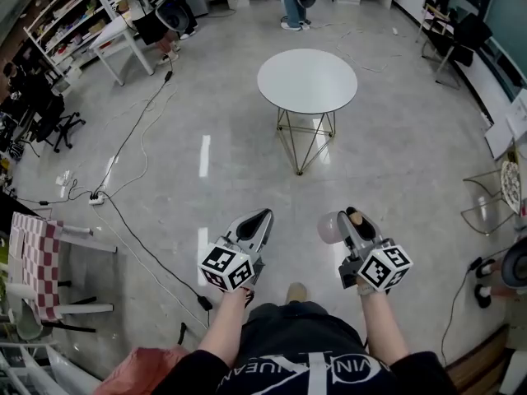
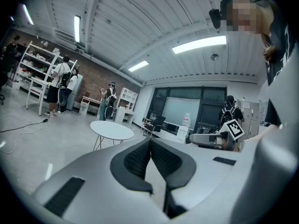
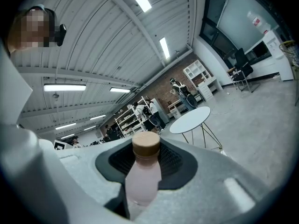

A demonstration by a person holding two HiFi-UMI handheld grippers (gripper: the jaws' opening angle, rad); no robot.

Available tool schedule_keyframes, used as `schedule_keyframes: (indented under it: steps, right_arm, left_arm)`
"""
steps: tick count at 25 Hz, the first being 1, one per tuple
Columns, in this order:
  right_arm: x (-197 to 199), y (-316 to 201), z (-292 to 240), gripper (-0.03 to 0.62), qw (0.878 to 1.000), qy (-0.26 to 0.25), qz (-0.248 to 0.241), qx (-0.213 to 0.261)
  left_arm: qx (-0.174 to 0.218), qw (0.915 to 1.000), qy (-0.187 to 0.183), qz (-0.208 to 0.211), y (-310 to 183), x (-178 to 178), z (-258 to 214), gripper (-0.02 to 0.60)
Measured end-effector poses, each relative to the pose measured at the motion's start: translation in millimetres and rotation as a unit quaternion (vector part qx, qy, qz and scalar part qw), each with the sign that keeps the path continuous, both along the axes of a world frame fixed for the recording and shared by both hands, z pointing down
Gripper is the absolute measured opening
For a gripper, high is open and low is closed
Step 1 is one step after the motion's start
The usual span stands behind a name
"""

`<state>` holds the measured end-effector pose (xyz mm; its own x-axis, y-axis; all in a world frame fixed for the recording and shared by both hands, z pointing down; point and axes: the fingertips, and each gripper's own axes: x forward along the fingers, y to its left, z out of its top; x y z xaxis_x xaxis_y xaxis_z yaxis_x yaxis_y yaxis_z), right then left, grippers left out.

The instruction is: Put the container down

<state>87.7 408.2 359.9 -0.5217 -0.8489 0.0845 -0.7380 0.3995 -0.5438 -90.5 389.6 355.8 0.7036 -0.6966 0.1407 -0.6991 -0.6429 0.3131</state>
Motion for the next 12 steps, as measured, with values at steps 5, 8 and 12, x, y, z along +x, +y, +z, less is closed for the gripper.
schedule_keyframes:
  steps: [5, 8, 12]
  right_arm:
    - [6.6, -14.1, 0.0, 0.126, 1.000, 0.000, 0.001, -0.006]
    - [4.6, -20.2, 1.3, 0.126, 1.000, -0.003, 0.001, -0.008]
    - [-1.5, -33.2, 3.4, 0.126, 1.000, -0.004, -0.002, -0.009]
  left_arm:
    - [-0.006, 1.0000, 0.000, -0.001, -8.1, 4.7, 3.4, 0.014]
    - [-0.008, 0.9999, 0.000, -0.008, -10.4, -3.1, 5.4, 0.014]
    - [-0.012, 0.9997, 0.001, -0.023, -20.4, -16.8, 11.6, 0.014]
